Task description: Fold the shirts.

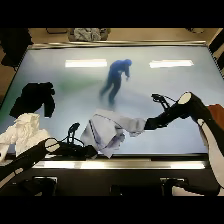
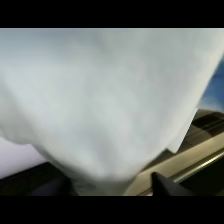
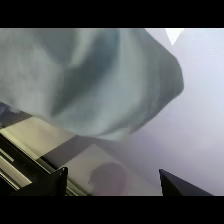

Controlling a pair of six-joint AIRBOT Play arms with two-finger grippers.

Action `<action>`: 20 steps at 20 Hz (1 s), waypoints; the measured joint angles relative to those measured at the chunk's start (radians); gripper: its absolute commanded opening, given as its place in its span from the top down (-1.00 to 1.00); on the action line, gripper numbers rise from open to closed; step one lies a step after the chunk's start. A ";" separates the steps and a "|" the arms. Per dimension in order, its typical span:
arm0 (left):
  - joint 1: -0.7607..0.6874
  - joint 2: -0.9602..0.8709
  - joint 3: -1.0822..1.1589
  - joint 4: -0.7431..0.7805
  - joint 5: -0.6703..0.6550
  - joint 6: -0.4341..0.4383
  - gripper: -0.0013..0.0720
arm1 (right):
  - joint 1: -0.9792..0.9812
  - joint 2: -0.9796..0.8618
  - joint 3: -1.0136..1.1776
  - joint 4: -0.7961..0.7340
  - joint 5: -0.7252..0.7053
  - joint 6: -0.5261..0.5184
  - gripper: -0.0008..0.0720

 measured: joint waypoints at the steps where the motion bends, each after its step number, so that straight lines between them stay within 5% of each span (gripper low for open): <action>1: -0.011 -0.012 -0.002 -0.005 0.023 -0.003 0.79 | 0.022 -0.001 -0.017 0.003 -0.035 0.000 -0.98; 6: -0.016 -0.038 -0.003 -0.019 0.084 -0.023 0.88 | 0.113 -0.014 -0.051 0.019 -0.172 0.034 -0.95; 7: -0.014 -0.038 0.000 -0.016 0.088 -0.024 0.89 | 0.130 -0.024 -0.054 0.020 -0.185 0.045 -0.75; 8: -0.013 -0.038 0.006 -0.011 0.095 -0.024 0.89 | 0.148 -0.032 -0.056 0.021 -0.195 0.051 -0.08; 9: -0.011 -0.035 0.015 0.000 0.097 -0.026 0.89 | 0.167 -0.041 -0.057 0.021 -0.202 0.058 0.82; 14: 0.053 0.024 0.148 0.114 0.089 -0.027 0.89 | 0.215 -0.014 -0.009 -0.030 -0.207 0.061 0.85; 20: 0.372 0.233 0.572 0.289 0.022 -0.027 0.89 | 0.138 0.286 0.337 -0.370 -0.192 0.117 0.84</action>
